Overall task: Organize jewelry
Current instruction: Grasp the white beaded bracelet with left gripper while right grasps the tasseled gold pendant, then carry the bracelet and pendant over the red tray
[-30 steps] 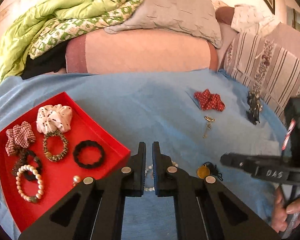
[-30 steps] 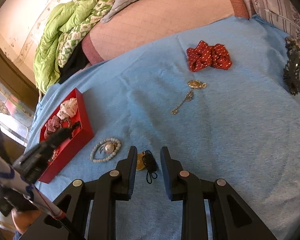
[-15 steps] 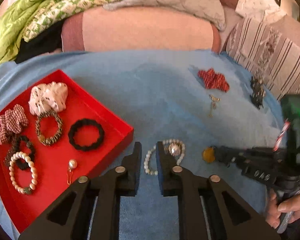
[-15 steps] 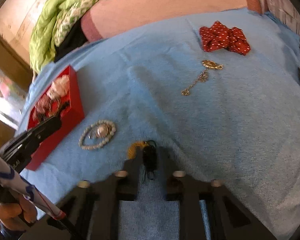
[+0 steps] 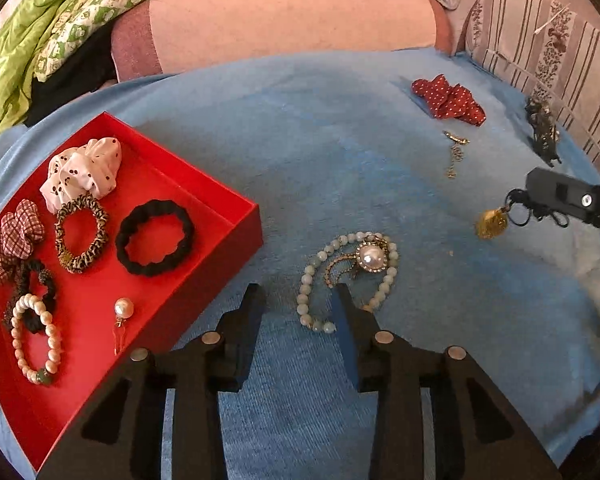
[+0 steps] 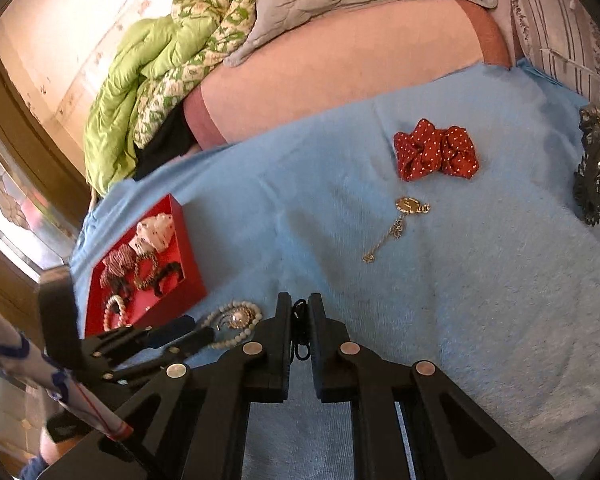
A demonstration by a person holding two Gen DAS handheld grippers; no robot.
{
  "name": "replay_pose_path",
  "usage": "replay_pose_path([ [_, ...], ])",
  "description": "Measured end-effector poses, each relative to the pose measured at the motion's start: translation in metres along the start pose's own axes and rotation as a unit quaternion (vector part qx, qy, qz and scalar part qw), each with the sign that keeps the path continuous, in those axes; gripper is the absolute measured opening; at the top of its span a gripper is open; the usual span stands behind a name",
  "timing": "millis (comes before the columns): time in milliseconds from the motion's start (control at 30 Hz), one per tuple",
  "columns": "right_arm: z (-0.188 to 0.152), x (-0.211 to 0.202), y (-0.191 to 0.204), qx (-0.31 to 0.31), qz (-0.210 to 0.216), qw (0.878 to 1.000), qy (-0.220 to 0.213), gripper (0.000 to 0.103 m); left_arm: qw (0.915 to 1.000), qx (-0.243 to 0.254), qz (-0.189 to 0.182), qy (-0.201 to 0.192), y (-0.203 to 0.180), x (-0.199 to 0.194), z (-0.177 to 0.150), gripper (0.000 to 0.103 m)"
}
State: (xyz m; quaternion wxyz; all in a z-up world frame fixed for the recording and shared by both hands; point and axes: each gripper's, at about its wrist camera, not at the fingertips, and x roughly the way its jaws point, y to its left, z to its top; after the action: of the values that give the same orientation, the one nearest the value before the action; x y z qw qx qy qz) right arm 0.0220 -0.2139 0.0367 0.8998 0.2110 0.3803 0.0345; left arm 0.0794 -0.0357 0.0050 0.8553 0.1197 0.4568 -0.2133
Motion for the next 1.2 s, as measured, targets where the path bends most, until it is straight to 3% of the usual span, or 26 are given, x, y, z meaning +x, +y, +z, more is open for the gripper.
replay_pose_path([
  [67,0.001,0.000,-0.001,0.004,-0.001,1.000,-0.001,0.009,1.0000,0.002,0.004,-0.005,-0.002,0.000,0.000,0.032],
  [133,0.002,-0.002,-0.004,0.008,0.000,1.000,-0.003,0.009,0.9999,0.005,-0.004,-0.008,-0.006,0.000,0.002,0.009],
  [167,0.003,-0.003,-0.005,0.011,-0.001,1.000,-0.007,0.009,0.9999,0.006,-0.010,-0.012,-0.007,-0.003,0.003,0.005],
  [400,0.008,-0.017,-0.010,0.021,-0.002,0.999,-0.034,0.009,0.9929,-0.015,-0.070,-0.095,-0.001,-0.048,0.014,0.005],
  [567,0.010,-0.023,-0.006,0.016,0.003,0.999,-0.049,0.009,0.9840,-0.015,-0.088,-0.154,0.002,-0.076,0.017,0.005],
  [900,0.008,-0.021,0.004,-0.001,0.008,0.999,-0.050,0.009,0.9886,0.004,-0.045,-0.144,-0.005,-0.072,0.018,0.005],
  [1200,0.007,-0.016,0.011,-0.012,0.010,0.999,-0.046,0.009,0.9892,0.005,-0.036,-0.142,-0.003,-0.070,0.015,0.005],
])
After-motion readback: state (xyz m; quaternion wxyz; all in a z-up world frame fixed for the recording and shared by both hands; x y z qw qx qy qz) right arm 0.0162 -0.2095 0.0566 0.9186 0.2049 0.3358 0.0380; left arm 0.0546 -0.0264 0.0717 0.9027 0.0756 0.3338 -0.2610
